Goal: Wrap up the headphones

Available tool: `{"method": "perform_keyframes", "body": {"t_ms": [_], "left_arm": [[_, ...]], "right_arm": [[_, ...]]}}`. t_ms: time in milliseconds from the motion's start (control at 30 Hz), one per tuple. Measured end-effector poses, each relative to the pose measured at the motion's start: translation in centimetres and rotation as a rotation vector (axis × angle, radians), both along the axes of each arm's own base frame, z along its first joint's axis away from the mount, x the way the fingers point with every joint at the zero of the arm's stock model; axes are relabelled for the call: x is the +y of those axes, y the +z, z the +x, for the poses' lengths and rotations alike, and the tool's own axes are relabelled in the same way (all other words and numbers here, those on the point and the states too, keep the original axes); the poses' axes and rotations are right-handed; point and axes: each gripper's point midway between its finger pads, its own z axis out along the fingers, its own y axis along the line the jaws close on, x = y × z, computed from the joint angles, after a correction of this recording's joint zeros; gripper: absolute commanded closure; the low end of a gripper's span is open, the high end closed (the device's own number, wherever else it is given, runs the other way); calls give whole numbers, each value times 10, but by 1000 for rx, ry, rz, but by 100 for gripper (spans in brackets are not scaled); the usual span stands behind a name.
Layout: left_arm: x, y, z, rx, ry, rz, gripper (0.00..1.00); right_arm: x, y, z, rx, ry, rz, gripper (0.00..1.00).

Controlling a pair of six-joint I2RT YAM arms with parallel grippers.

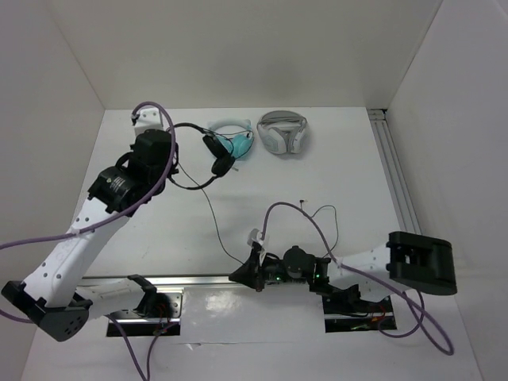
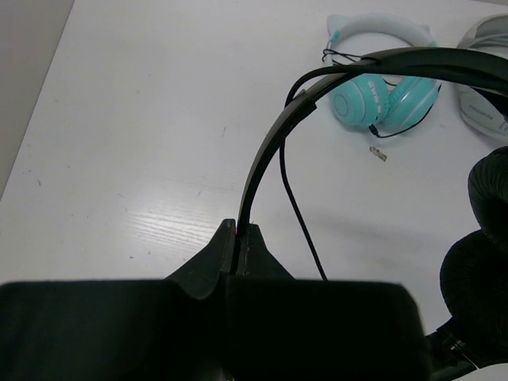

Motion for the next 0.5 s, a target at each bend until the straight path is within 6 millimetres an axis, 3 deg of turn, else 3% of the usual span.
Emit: {"method": "perform_keyframes", "body": {"t_ms": [200, 367, 500], "left_arm": [[0, -33, 5, 78, 2, 73, 100], [3, -55, 2, 136, -13, 130, 100], [-12, -76, 6, 209, -106, 163, 100]], "right_arm": [[-9, 45, 3, -102, -153, -10, 100], [-29, 99, 14, -158, -289, 12, 100], [-45, 137, 29, -215, -390, -14, 100]]}}
